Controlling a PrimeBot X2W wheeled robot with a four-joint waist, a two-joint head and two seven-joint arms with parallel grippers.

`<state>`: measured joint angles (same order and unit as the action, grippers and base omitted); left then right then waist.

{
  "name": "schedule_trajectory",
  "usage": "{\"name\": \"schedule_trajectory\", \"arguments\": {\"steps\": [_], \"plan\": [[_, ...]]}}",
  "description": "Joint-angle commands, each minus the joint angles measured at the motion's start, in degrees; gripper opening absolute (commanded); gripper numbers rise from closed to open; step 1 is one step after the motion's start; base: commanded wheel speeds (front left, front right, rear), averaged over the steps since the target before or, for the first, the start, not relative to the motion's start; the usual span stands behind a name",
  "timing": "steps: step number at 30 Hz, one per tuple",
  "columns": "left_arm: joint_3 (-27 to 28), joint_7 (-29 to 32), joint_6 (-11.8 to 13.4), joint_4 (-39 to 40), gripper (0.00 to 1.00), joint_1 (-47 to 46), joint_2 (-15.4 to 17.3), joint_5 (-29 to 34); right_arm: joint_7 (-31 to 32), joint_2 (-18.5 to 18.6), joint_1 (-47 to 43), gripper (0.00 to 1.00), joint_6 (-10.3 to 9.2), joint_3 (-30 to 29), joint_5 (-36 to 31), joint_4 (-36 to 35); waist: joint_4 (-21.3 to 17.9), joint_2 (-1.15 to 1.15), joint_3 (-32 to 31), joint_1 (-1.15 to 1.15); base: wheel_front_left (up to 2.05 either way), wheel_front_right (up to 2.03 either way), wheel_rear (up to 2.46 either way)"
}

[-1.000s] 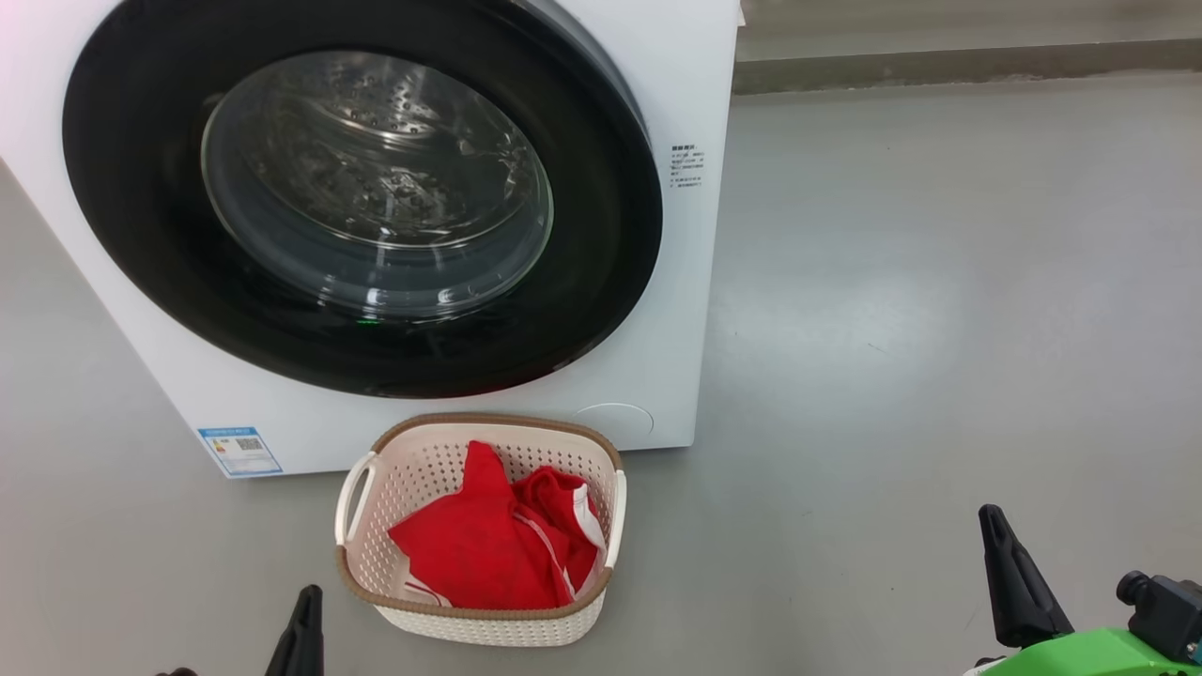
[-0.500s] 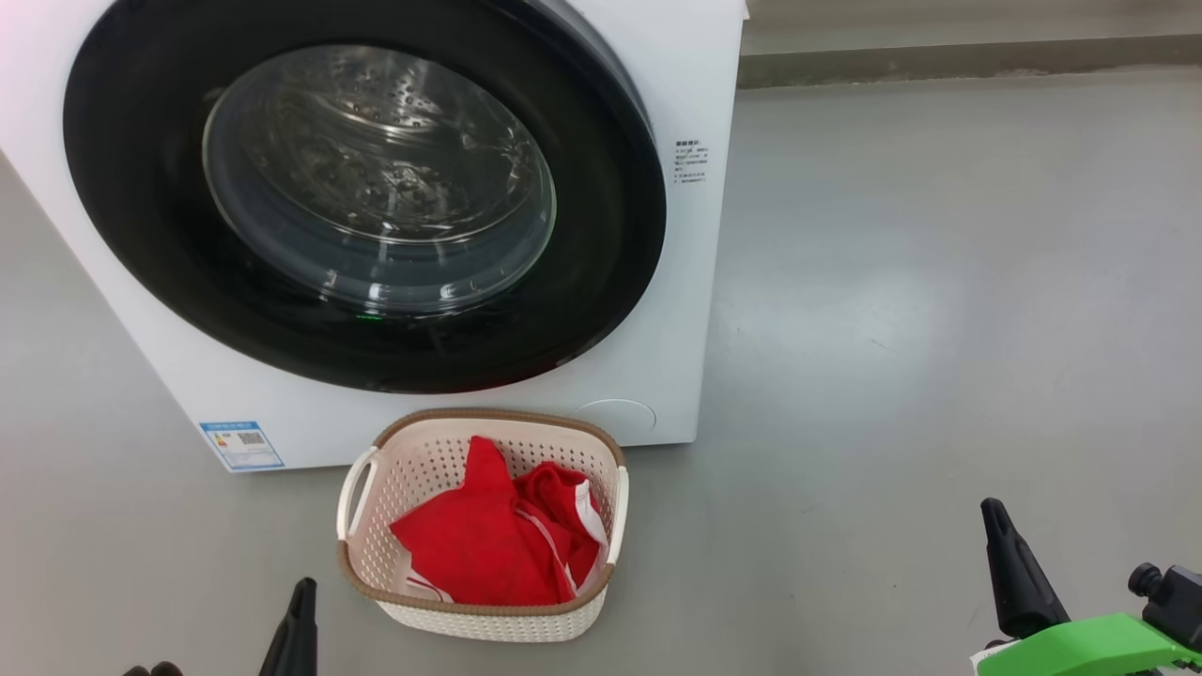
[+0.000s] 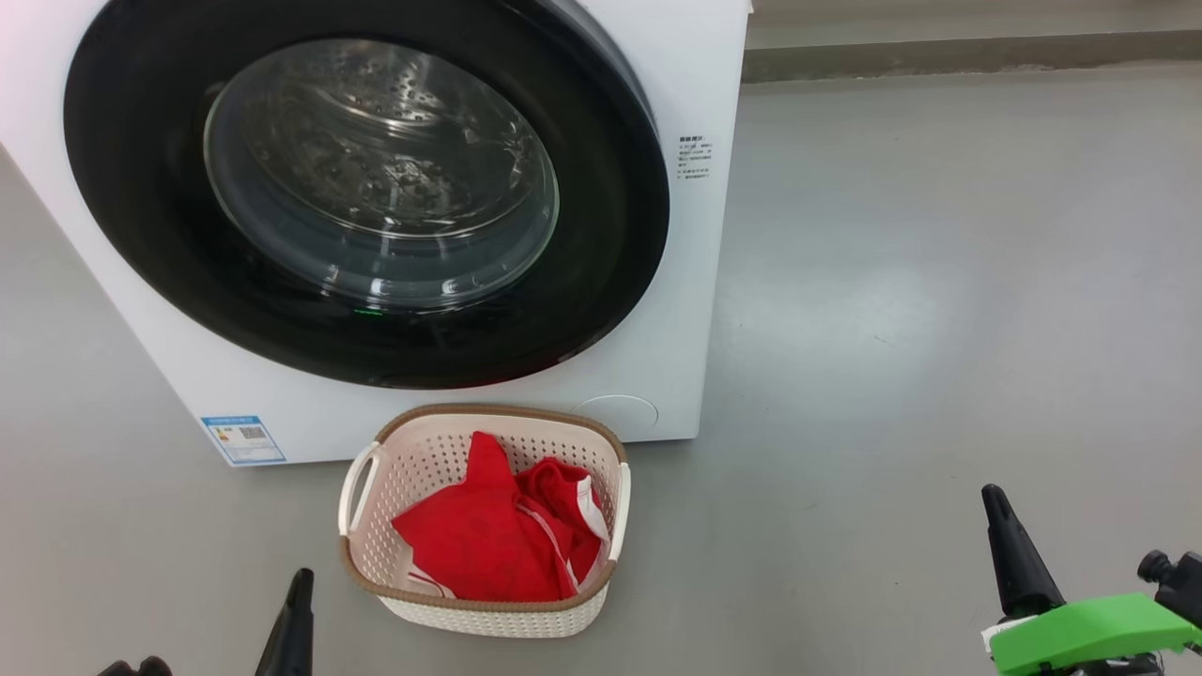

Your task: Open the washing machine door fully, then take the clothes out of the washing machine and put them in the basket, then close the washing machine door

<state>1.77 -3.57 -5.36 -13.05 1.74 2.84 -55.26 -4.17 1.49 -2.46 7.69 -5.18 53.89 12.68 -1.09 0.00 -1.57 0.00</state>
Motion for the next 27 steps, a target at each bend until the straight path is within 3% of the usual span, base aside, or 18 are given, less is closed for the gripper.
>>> {"name": "schedule_trajectory", "arguments": {"steps": [1, 27], "plan": [[1.4, 0.5, -0.8, 1.1, 0.0, -3.1, 0.5, -1.6, 0.4, 0.9, 3.2, 0.0, -0.09, 0.0, 1.6, -1.3, 0.0, 0.0, 0.0, 0.0, 0.0, 0.0, 0.0], [2.9, 4.6, -1.4, 0.1, 0.0, -5.3, 0.3, -16.6, 4.6, 1.3, 5.6, 0.0, -0.14, -0.3, 17.5, -0.1, 0.5, 0.0, 0.7, 0.0, 0.0, 0.0, 0.0]]}}
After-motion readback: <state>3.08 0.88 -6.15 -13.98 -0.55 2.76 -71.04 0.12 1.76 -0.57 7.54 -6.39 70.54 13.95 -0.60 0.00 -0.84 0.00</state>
